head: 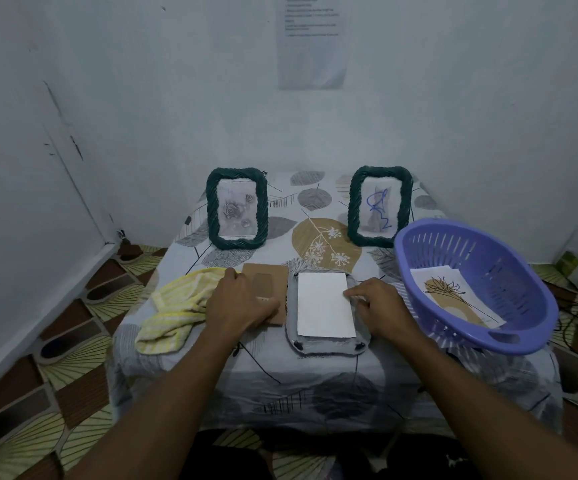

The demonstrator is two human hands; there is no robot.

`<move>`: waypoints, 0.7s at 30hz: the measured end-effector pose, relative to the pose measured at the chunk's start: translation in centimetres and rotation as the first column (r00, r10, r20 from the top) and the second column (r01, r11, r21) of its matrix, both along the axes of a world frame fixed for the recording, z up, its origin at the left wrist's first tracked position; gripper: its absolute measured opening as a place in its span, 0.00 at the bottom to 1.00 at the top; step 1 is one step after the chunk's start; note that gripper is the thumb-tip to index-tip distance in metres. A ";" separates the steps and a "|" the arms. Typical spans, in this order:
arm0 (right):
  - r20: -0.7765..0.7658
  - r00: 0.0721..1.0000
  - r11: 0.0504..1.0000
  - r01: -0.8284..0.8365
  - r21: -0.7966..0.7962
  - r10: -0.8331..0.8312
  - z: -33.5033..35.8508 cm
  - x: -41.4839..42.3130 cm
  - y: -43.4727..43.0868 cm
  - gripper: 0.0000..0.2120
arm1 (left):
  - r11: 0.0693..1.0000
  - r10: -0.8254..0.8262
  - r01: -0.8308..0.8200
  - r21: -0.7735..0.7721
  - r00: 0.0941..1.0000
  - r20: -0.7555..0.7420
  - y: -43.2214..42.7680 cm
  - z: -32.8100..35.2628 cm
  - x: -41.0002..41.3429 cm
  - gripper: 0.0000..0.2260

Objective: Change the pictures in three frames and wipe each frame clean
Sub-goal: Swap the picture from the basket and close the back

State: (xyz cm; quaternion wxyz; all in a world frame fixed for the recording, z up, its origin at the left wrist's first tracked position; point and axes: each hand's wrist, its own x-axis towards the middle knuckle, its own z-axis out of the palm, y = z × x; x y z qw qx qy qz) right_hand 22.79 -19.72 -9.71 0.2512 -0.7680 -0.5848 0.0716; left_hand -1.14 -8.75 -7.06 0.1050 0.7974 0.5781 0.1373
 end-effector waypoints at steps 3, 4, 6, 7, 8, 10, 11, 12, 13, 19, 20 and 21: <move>-0.008 1.000 1.000 0.010 -0.016 -0.010 0.0 0.1 0.1 0.15 | 0.999 -0.014 0.016 0.049 0.999 -0.045 0.2 -0.3 -0.4 0.29; -0.010 1.000 1.000 0.011 -0.020 -0.011 0.0 0.1 0.1 0.16 | 0.998 -0.019 0.022 0.065 0.999 -0.049 0.3 -0.5 -0.6 0.29; -0.016 1.000 1.000 0.015 -0.019 -0.015 0.1 -0.1 0.0 0.16 | 0.994 -0.030 0.035 0.099 0.998 -0.052 0.5 -0.8 -1.3 0.29; -0.017 1.000 1.000 0.015 -0.016 -0.015 0.1 -0.1 0.0 0.16 | 0.993 -0.037 0.042 0.112 0.998 -0.053 0.6 -0.9 -1.5 0.29; -0.016 1.000 1.000 0.014 -0.018 -0.015 0.1 -0.2 0.0 0.16 | 0.992 -0.039 0.045 0.117 0.998 -0.053 0.7 -1.1 -1.6 0.31; -0.014 1.000 0.999 0.020 -0.027 -0.020 0.2 -0.2 0.1 0.15 | 0.989 -0.029 0.035 0.140 0.998 -0.051 0.6 -1.3 -1.5 0.33; -0.015 1.000 0.999 0.026 -0.034 -0.026 0.3 -0.2 0.1 0.15 | 0.985 -0.018 0.028 0.170 0.998 -0.059 0.5 -1.5 -1.3 0.33; -0.013 0.999 0.999 0.029 -0.042 -0.030 0.3 -0.2 0.1 0.16 | 0.975 -0.009 0.025 0.222 0.997 -0.074 0.2 -1.5 -1.1 0.33; -0.008 1.000 0.999 0.028 -0.044 -0.029 0.4 -0.2 0.1 0.16 | 0.957 -0.018 0.041 0.287 0.996 -0.084 0.0 -1.4 -0.8 0.31; -0.039 0.998 0.998 0.049 -0.048 -0.051 0.7 -0.4 -0.1 0.15 | 0.877 -0.476 0.457 0.146 0.867 0.147 -2.0 -2.0 2.7 0.21; -0.053 0.997 0.997 0.059 -0.040 -0.061 0.7 -0.4 -0.2 0.14 | 0.883 -0.470 0.462 0.086 0.867 0.165 -2.2 -2.4 3.1 0.21; -0.067 0.995 0.997 0.066 -0.025 -0.068 0.8 -0.5 -0.3 0.12 | 0.887 -0.461 0.457 0.066 0.870 0.171 -2.3 -2.9 3.4 0.22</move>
